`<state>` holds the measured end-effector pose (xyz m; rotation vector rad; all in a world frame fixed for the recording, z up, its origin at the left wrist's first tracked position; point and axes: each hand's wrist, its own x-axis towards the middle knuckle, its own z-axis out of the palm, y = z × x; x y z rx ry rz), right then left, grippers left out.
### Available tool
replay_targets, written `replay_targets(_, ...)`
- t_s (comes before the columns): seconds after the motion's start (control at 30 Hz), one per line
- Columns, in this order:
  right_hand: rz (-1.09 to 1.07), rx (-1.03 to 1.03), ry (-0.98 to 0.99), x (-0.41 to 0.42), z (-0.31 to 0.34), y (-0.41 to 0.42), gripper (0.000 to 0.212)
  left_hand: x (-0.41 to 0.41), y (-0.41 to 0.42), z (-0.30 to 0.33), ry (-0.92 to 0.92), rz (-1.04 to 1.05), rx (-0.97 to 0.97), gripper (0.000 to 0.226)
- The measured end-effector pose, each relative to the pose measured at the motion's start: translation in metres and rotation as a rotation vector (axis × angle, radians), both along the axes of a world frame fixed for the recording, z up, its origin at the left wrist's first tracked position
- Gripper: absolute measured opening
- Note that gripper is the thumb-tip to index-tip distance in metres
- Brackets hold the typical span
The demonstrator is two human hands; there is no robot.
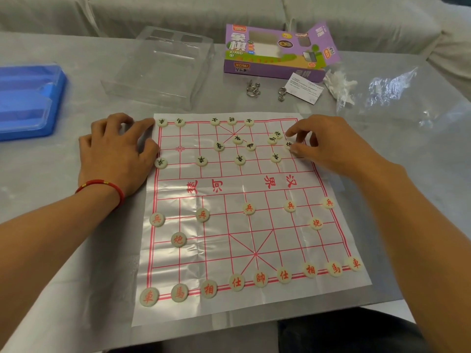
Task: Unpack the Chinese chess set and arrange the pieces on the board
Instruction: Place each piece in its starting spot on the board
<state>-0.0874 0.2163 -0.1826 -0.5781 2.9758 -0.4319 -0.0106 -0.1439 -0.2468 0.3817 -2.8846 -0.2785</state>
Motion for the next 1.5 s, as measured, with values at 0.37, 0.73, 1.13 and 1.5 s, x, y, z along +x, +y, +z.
replay_targets(0.37, -0.040, 0.059, 0.033, -0.006, 0.002, -0.001, 0.035, 0.000, 0.001, 0.000, 0.001, -0.002, 0.008, 0.049)
replay_targets(0.73, -0.026, 0.080, 0.001, -0.007, 0.001, -0.002, 0.038, -0.001, 0.000, -0.001, 0.002, -0.003, 0.003, 0.049)
replay_targets(1.13, 0.009, 0.062, -0.039, -0.004, 0.002, -0.002, 0.029, -0.001, 0.000, -0.001, 0.005, 0.001, -0.012, 0.049)
replay_targets(1.5, 0.033, 0.036, 0.035, -0.004, 0.007, -0.011, 0.036, -0.002, 0.001, -0.002, -0.003, 0.010, -0.005, 0.050)
